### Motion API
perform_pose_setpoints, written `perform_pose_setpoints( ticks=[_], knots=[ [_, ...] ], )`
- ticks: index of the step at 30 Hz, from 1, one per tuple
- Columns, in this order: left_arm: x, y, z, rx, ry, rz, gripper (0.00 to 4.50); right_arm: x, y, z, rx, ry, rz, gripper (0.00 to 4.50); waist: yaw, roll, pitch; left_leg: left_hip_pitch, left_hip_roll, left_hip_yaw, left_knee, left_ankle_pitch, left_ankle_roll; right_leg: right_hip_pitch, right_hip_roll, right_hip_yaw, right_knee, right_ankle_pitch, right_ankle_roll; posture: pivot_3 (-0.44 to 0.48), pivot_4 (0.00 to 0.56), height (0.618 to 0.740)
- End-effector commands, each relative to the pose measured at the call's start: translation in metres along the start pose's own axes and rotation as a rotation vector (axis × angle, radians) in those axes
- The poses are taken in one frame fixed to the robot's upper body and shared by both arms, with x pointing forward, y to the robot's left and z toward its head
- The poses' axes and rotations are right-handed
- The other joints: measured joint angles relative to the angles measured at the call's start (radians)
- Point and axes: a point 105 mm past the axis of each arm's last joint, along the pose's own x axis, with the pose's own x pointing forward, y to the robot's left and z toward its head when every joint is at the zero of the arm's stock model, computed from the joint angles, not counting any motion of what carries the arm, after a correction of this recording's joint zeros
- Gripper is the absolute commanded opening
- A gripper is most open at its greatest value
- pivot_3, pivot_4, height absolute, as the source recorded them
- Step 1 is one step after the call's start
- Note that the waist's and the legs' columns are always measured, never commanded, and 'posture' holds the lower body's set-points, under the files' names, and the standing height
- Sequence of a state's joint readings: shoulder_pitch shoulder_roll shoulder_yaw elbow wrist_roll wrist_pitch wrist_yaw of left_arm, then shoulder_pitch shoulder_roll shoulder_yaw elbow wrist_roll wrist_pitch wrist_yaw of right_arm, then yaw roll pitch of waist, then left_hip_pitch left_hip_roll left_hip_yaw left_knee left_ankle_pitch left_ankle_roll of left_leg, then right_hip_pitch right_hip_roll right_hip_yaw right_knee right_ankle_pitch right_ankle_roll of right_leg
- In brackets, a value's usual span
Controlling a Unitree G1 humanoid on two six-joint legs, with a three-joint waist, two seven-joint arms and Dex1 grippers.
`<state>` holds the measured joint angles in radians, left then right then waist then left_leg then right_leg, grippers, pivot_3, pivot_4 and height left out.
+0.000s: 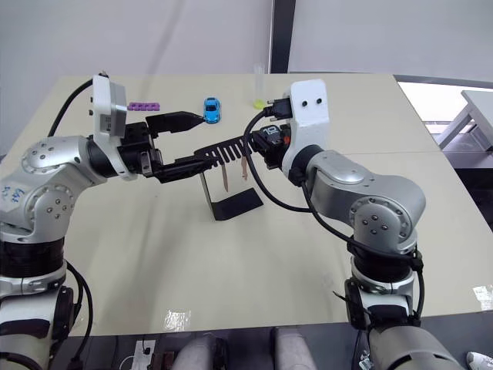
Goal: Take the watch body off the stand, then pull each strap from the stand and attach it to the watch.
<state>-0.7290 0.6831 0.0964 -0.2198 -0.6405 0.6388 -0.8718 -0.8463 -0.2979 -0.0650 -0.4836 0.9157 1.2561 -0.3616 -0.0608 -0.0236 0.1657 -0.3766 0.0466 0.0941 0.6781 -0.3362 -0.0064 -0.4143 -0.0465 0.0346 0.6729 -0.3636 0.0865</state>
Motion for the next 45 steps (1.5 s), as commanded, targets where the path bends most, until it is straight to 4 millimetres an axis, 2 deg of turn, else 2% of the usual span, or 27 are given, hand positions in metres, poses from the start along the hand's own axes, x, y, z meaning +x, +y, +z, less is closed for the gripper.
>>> perform_pose_setpoints(
  ticks=[1,4,9,16,20,25,29,33,35,37,42,45],
  knots=[
    [-0.003,0.0,0.008,0.046,-0.012,0.006,4.5,-0.002,0.004,0.011,-0.016,-0.046,0.011,3.17,0.0,0.0,0.0,0.0,0.0,0.0,0.0,0.0,0.0,0.0,0.0,0.0,0.0,0.0,0.0,0.0,0.15,0.74],
    [-0.004,0.0,0.008,0.048,-0.013,0.008,4.5,-0.002,0.004,0.011,-0.019,-0.047,0.011,3.17,0.0,0.0,0.0,0.0,0.0,0.0,0.0,0.0,0.0,0.0,0.0,0.0,0.0,0.0,0.0,0.0,0.15,0.74],
    [-0.005,0.0,0.007,0.049,-0.014,0.01,4.5,-0.002,0.005,0.012,-0.039,-0.057,0.018,1.58,0.0,0.0,0.0,0.0,0.0,0.0,0.0,0.0,0.0,0.0,0.0,0.0,0.0,0.0,0.0,0.0,0.15,0.74],
    [-0.005,-0.003,0.007,0.044,-0.016,-0.007,4.5,-0.004,0.006,0.015,-0.066,-0.066,0.031,1.58,0.0,0.0,0.0,0.0,0.0,0.0,0.0,0.0,0.0,0.0,0.0,0.0,0.0,0.0,0.0,0.0,0.15,0.74],
    [-0.001,-0.009,0.009,0.044,-0.026,-0.046,4.5,-0.012,0.008,0.028,-0.075,-0.132,0.069,1.58,0.0,0.0,0.0,0.0,0.0,0.0,0.0,0.0,0.0,0.0,0.0,0.0,0.0,0.0,0.0,0.0,0.15,0.74],
    [0.004,-0.014,0.016,0.045,-0.052,-0.087,4.5,-0.035,-0.003,0.047,-0.065,-0.202,0.131,1.58,0.002,0.0,0.0,0.0,0.0,0.0,-0.001,0.0,0.0,0.0,0.0,0.0,-0.001,0.0,0.0,0.0,0.15,0.74],
    [0.005,-0.023,0.02,0.024,-0.071,-0.153,4.5,-0.056,-0.017,0.046,-0.085,-0.205,0.157,1.58,0.005,0.0,0.0,0.0,0.0,-0.001,-0.001,0.0,0.0,0.001,0.0,-0.001,-0.002,0.0,0.0,0.0,0.15,0.74],
    [0.003,-0.042,0.017,-0.02,-0.062,-0.267,4.5,-0.088,-0.055,0.023,-0.114,-0.126,0.045,1.58,0.01,0.0,0.0,0.0,0.0,-0.001,-0.003,0.0,0.0,0.002,0.0,-0.001,-0.005,0.0,0.0,0.0,0.15,0.74],
    [0.002,-0.055,0.008,-0.036,-0.029,-0.348,4.5,-0.107,-0.078,-0.006,-0.092,-0.049,-0.051,1.58,0.014,0.0,0.0,0.0,0.0,-0.001,-0.007,0.0,0.001,0.004,0.0,-0.001,-0.01,0.0,0.0,0.0,0.15,0.74],
    [0.002,-0.064,0.0,-0.04,-0.007,-0.396,4.5,-0.119,-0.09,-0.028,-0.097,0.009,-0.114,1.58,0.016,0.0,0.0,0.003,-0.001,-0.001,-0.011,0.0,0.001,0.005,0.0,0.0,-0.012,0.0,0.0,0.0,0.15,0.74],
    [0.006,-0.076,-0.021,-0.024,0.026,-0.446,4.5,-0.13,-0.114,-0.087,-0.07,0.098,-0.257,1.58,0.007,0.0,0.0,0.006,-0.001,0.002,-0.012,0.001,-0.001,0.005,0.003,0.004,-0.014,0.0,0.001,0.0,0.15,0.74],
    [0.009,-0.078,-0.028,-0.011,0.031,-0.453,4.5,-0.131,-0.123,-0.113,-0.048,0.112,-0.304,1.58,0.008,0.0,0.0,0.007,-0.001,0.002,-0.012,0.005,-0.002,0.006,0.004,0.005,-0.013,0.002,0.0,0.0,0.15,0.74]
  ],
)
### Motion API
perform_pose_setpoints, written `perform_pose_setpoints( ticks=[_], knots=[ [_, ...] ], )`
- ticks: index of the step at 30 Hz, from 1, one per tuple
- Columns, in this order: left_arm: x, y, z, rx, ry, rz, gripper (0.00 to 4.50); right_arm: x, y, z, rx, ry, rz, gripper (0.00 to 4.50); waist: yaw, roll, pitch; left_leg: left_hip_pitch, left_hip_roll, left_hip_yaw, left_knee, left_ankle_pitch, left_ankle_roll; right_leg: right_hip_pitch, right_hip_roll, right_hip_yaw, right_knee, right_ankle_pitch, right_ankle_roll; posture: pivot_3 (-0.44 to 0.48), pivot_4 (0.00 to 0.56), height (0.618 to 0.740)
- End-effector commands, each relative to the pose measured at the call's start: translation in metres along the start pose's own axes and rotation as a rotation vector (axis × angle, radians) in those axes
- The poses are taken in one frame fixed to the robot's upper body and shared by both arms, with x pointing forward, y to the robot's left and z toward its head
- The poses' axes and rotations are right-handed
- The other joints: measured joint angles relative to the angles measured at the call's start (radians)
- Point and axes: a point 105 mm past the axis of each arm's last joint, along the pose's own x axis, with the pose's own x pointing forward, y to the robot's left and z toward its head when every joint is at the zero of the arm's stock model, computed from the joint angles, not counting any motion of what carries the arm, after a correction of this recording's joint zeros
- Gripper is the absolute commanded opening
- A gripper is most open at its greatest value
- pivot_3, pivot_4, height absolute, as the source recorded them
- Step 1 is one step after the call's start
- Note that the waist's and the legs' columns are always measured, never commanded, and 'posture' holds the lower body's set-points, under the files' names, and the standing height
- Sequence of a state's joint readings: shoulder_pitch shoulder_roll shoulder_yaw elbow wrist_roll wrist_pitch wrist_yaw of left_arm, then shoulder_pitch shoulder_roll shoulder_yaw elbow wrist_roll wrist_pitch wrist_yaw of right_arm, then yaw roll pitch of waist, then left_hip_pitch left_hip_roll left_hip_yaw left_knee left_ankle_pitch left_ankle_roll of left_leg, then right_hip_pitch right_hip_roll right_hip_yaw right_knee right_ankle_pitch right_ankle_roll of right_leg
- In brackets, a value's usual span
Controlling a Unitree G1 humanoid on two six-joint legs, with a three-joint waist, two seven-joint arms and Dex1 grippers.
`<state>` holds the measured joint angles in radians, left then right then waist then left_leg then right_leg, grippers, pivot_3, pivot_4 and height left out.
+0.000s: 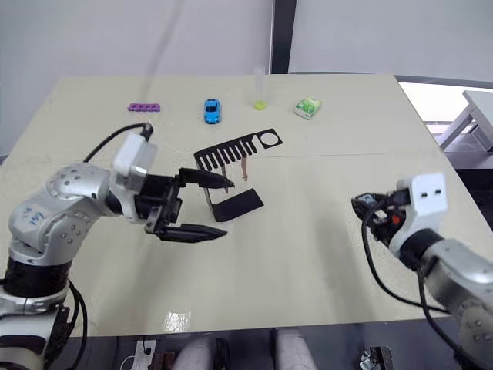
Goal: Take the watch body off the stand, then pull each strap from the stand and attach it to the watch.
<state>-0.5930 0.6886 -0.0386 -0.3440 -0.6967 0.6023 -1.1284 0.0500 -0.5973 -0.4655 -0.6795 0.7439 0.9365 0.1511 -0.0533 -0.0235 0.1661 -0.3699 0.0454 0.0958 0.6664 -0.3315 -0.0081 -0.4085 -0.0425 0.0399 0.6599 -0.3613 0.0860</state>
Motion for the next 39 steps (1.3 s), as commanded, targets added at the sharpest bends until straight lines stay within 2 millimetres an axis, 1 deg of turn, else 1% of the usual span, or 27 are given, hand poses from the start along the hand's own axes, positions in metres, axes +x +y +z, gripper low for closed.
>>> perform_pose_setpoints(
  ticks=[1,4,8,11,19,24,35,37,39],
  knots=[
    [0.004,-0.004,0.0,0.063,0.011,-0.023,4.5,0.006,-0.007,-0.009,-0.036,-0.051,-0.036,1.58,0.0,0.0,0.0,0.0,-0.001,0.0,0.0,0.001,0.0,0.0,0.0,0.001,0.0,0.0,0.0,0.0,0.15,0.74],
    [0.004,-0.003,-0.001,0.068,0.015,-0.024,4.5,0.013,-0.01,-0.026,-0.048,-0.033,-0.051,1.58,0.0,0.0,0.0,0.001,0.0,0.0,-0.001,0.001,0.0,0.0,0.001,0.001,0.001,0.001,0.0,0.0,0.15,0.74],
    [0.005,-0.001,-0.002,0.062,0.012,-0.011,4.5,0.02,-0.009,-0.037,-0.026,-0.04,-0.038,1.58,0.003,0.0,0.0,0.0,0.0,0.0,-0.001,0.001,0.0,-0.001,0.001,0.001,0.0,0.001,0.0,0.0,0.15,0.74],
    [0.005,-0.002,-0.003,0.054,0.012,-0.011,4.5,0.023,-0.013,-0.045,-0.002,-0.031,-0.054,1.58,0.005,0.0,0.0,0.0,0.0,0.0,-0.001,0.001,0.0,-0.001,0.001,0.001,0.0,0.001,0.0,0.0,0.15,0.74],
    [0.004,-0.001,-0.008,0.047,0.037,0.007,4.5,0.029,-0.015,-0.056,-0.006,-0.013,-0.055,1.58,0.01,0.0,0.0,0.0,0.0,0.0,-0.001,0.001,0.0,-0.001,0.001,0.001,0.0,0.001,0.0,0.0,0.15,0.74],
    [0.004,0.003,-0.009,0.052,0.044,0.018,4.5,0.03,-0.014,-0.06,0.018,-0.007,-0.051,1.58,0.017,0.0,0.0,0.0,0.0,0.0,-0.001,0.001,0.0,-0.001,0.001,0.001,0.001,0.001,0.0,0.0,0.15,0.74],
    [0.004,0.006,-0.009,0.063,0.046,0.02,4.5,0.027,-0.014,-0.067,0.044,0.019,-0.042,1.58,0.023,0.0,0.0,0.0,0.0,0.0,0.0,0.001,0.0,-0.001,0.001,0.001,0.001,0.001,0.0,0.0,0.15,0.74],
    [0.004,0.005,-0.009,0.061,0.045,0.02,4.5,0.025,-0.014,-0.067,0.042,0.02,-0.033,2.59,0.024,0.0,0.0,0.0,0.0,0.0,0.0,0.001,0.0,-0.001,0.001,0.001,0.001,0.001,0.0,0.0,0.15,0.74],
    [0.003,0.004,-0.009,0.056,0.046,0.024,4.5,0.019,-0.015,-0.066,0.035,0.023,-0.019,3.33,0.025,0.0,0.0,0.0,0.0,0.0,0.0,0.001,0.0,-0.001,0.001,0.001,0.001,0.001,0.0,0.0,0.15,0.74]
  ],
)
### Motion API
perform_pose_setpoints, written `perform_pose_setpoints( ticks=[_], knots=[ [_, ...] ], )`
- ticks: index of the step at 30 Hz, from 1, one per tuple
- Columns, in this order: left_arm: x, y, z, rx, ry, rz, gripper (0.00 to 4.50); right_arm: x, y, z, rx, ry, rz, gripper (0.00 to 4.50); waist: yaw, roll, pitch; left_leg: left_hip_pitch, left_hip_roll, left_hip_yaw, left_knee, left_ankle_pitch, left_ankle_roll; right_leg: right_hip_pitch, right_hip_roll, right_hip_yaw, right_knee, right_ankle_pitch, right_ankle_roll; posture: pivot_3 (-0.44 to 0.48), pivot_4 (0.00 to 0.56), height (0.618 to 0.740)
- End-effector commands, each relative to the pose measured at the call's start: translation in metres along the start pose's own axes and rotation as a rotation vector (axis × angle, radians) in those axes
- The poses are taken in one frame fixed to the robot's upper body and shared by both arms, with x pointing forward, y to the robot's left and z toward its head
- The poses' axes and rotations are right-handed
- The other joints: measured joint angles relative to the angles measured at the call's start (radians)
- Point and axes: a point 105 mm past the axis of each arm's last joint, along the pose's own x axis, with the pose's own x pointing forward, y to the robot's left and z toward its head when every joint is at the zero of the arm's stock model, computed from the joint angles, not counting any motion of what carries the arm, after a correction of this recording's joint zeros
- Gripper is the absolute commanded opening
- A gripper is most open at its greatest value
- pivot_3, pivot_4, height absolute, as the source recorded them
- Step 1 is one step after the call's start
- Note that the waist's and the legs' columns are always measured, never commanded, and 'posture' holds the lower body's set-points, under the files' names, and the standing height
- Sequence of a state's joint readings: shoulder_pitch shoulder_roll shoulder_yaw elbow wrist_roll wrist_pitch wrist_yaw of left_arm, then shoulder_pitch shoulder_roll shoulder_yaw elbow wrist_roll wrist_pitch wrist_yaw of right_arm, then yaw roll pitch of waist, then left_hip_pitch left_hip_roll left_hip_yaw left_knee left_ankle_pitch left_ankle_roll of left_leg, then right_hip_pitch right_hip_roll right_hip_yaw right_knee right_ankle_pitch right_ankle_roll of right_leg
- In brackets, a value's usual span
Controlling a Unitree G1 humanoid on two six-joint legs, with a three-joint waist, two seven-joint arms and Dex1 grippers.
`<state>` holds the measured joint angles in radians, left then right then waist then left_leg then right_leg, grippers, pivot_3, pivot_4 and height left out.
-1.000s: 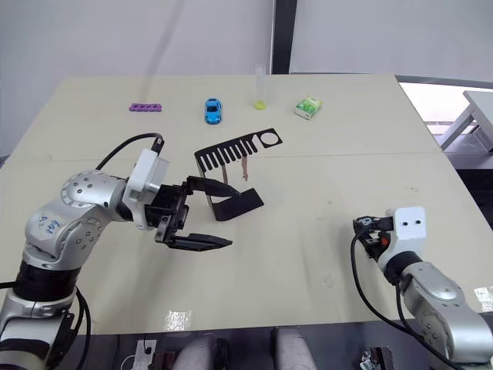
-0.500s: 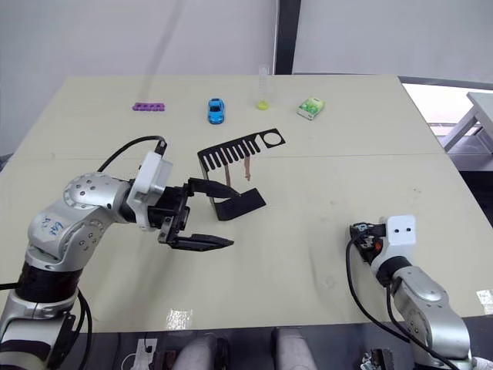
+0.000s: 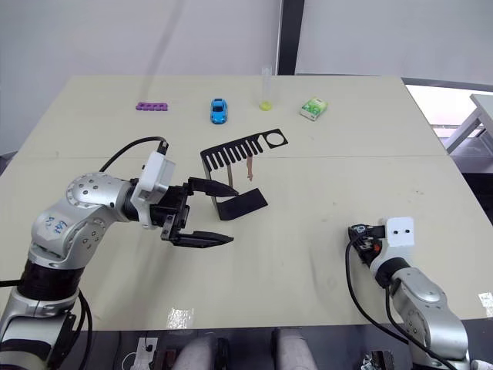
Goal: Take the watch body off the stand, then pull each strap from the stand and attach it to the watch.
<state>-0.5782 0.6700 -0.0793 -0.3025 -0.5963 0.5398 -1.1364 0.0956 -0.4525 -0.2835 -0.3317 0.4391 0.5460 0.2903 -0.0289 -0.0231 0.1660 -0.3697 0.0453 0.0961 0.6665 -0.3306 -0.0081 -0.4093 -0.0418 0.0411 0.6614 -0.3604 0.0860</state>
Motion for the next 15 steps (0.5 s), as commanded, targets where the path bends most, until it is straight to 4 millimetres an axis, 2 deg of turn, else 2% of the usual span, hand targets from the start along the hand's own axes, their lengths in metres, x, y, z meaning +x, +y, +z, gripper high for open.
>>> perform_pose_setpoints(
  ticks=[1,2,3,8,10,15],
  knots=[
    [-0.001,-0.002,0.007,0.036,-0.006,0.004,4.5,-0.013,-0.002,0.004,-0.004,-0.006,0.03,3.86,0.001,0.0,0.0,0.0,0.0,0.0,0.0,0.0,0.0,0.0,0.0,0.0,0.0,0.0,0.0,0.0,0.15,0.74],
    [-0.003,-0.002,0.007,0.026,-0.003,0.017,4.5,-0.017,-0.002,0.006,-0.006,-0.005,0.041,4.38,0.001,0.0,0.0,0.0,0.0,0.0,0.0,0.0,0.0,0.0,0.0,0.0,0.0,0.0,0.0,0.0,0.15,0.74],
    [-0.005,-0.002,0.006,0.016,-0.002,0.028,4.5,-0.021,-0.002,0.007,-0.007,-0.004,0.053,4.45,0.002,0.0,0.0,0.0,0.0,0.0,0.0,0.0,0.0,0.0,0.0,0.0,0.0,0.0,0.0,0.0,0.15,0.74],
    [-0.029,-0.013,-0.002,-0.103,0.014,0.113,4.5,-0.06,0.0,0.019,-0.031,0.009,0.126,4.45,-0.001,0.0,0.0,0.0,0.001,-0.001,-0.001,0.0,0.0,0.0,0.0,0.0,0.001,0.0,0.0,0.0,0.15,0.74],
    [-0.052,-0.015,-0.017,-0.187,0.045,0.208,4.5,-0.084,-0.007,0.023,-0.064,0.029,0.155,4.45,-0.003,0.002,0.0,0.0,0.001,0.0,-0.001,0.0,0.0,0.0,0.0,0.0,0.001,0.0,0.0,0.0,0.15,0.74],
    [-0.094,-0.017,-0.042,-0.285,0.106,0.377,4.5,-0.122,-0.025,0.026,-0.09,0.073,0.183,4.45,0.0,-0.001,-0.001,0.003,0.001,-0.001,-0.001,-0.001,0.001,0.003,-0.001,-0.001,-0.001,0.0,-0.001,0.0,0.15,0.74]
  ],
)
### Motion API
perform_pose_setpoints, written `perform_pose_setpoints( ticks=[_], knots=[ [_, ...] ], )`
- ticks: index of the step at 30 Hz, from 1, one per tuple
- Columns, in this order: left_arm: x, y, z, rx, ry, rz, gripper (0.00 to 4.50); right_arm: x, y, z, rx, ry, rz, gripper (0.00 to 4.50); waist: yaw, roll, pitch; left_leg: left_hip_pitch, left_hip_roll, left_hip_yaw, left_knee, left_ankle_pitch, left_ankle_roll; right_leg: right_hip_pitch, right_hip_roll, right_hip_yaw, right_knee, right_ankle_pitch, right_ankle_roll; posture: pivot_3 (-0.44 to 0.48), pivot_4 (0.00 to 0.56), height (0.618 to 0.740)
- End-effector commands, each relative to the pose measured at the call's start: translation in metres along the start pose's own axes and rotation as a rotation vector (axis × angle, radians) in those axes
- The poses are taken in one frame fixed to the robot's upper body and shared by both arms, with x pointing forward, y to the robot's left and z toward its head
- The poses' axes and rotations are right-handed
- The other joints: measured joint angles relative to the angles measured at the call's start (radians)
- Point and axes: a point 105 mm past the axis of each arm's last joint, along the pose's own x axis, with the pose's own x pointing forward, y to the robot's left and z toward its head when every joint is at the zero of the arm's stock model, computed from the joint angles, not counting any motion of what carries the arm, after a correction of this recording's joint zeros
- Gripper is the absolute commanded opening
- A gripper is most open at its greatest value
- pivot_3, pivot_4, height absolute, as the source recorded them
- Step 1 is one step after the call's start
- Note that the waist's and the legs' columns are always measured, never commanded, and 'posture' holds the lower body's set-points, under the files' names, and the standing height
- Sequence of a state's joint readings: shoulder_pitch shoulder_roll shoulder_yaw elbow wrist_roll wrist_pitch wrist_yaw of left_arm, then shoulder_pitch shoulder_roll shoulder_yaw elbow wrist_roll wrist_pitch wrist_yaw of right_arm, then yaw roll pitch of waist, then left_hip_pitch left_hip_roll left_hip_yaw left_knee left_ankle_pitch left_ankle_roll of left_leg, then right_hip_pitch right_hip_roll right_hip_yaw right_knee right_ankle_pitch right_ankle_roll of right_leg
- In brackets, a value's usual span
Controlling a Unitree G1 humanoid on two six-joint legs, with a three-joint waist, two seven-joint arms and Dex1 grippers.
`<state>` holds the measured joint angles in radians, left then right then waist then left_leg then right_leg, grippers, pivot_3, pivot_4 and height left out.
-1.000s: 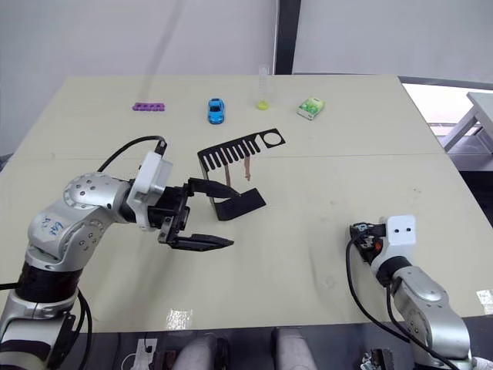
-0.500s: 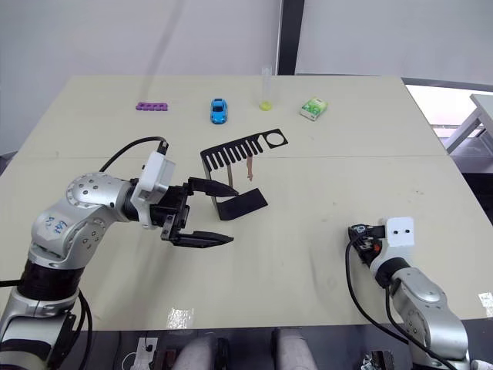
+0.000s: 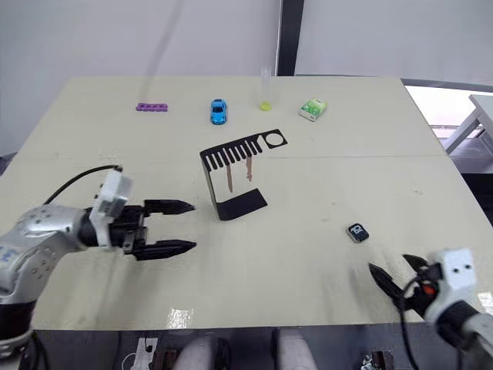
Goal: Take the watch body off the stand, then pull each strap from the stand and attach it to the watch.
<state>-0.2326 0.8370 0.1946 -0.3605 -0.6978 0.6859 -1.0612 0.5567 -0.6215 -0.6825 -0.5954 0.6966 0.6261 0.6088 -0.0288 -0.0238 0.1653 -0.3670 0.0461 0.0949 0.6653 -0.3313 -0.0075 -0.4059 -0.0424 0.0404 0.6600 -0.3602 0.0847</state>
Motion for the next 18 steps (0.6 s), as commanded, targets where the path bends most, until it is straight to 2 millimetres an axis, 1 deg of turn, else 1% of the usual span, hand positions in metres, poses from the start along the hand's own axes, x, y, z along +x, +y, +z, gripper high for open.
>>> perform_pose_setpoints(
  ticks=[1,3,5,7,8,10,13,15,18],
  knots=[
    [-0.029,0.013,-0.005,-0.011,0.006,0.126,4.5,-0.027,-0.005,0.015,-0.047,-0.034,0.052,4.45,0.0,0.001,0.0,0.002,0.0,0.0,0.0,-0.001,0.002,0.002,0.0,0.0,-0.001,0.0,0.0,0.0,0.15,0.74],
    [-0.054,0.023,-0.015,-0.053,0.017,0.228,4.5,-0.048,-0.019,0.013,-0.045,-0.013,0.037,4.45,0.001,0.0,0.0,0.01,0.0,-0.001,-0.003,-0.004,0.005,0.011,0.0,-0.002,-0.005,0.0,-0.001,0.0,0.15,0.74],
    [-0.073,0.03,-0.024,-0.068,0.034,0.306,4.5,-0.062,-0.03,0.012,-0.041,-0.004,0.024,4.45,0.001,0.0,0.001,0.014,0.001,-0.001,-0.005,-0.008,0.006,0.016,-0.001,-0.003,-0.008,-0.001,-0.002,0.0,0.15,0.74],
    [-0.079,0.032,-0.027,-0.055,0.05,0.327,4.5,-0.065,-0.034,0.013,-0.042,-0.009,0.021,4.45,0.001,-0.001,0.0,0.014,0.001,0.0,-0.006,-0.009,0.006,0.016,-0.001,-0.003,-0.009,-0.001,-0.002,0.0,0.15,0.74],
    [-0.077,0.034,-0.027,-0.027,0.062,0.326,4.5,-0.064,-0.036,0.015,-0.049,-0.015,0.021,4.45,0.0,-0.001,0.0,0.014,0.001,0.0,-0.006,-0.009,0.006,0.016,-0.002,-0.003,-0.009,-0.001,-0.002,0.0,0.15,0.74],
    [-0.067,0.035,-0.021,0.012,0.052,0.313,4.5,-0.059,-0.038,0.02,-0.064,-0.033,0.029,4.45,0.0,-0.002,0.0,0.014,0.0,0.0,-0.006,-0.009,0.006,0.016,-0.003,-0.003,-0.009,-0.001,-0.002,0.0,0.15,0.74],
    [-0.043,0.03,-0.01,0.059,0.0,0.276,4.5,-0.048,-0.032,0.03,-0.08,-0.07,0.073,4.45,0.001,-0.001,0.0,0.014,0.0,0.0,-0.006,-0.009,0.006,0.016,-0.004,-0.004,-0.008,-0.001,-0.002,0.0,0.15,0.74],
    [-0.026,0.026,-0.005,0.083,-0.046,0.285,4.5,-0.041,-0.02,0.038,-0.089,-0.096,0.133,4.45,0.002,0.0,0.0,0.014,0.0,-0.001,-0.006,-0.009,0.005,0.015,-0.004,-0.004,-0.008,-0.001,-0.002,0.0,0.15,0.74],
    [-0.006,0.025,-0.004,0.123,-0.086,0.36,4.5,-0.03,0.009,0.049,-0.121,-0.108,0.258,4.45,0.002,0.0,0.0,0.013,0.0,-0.001,-0.007,-0.006,0.0,0.015,-0.002,-0.004,-0.008,-0.001,-0.002,0.0,0.15,0.74]
  ],
)
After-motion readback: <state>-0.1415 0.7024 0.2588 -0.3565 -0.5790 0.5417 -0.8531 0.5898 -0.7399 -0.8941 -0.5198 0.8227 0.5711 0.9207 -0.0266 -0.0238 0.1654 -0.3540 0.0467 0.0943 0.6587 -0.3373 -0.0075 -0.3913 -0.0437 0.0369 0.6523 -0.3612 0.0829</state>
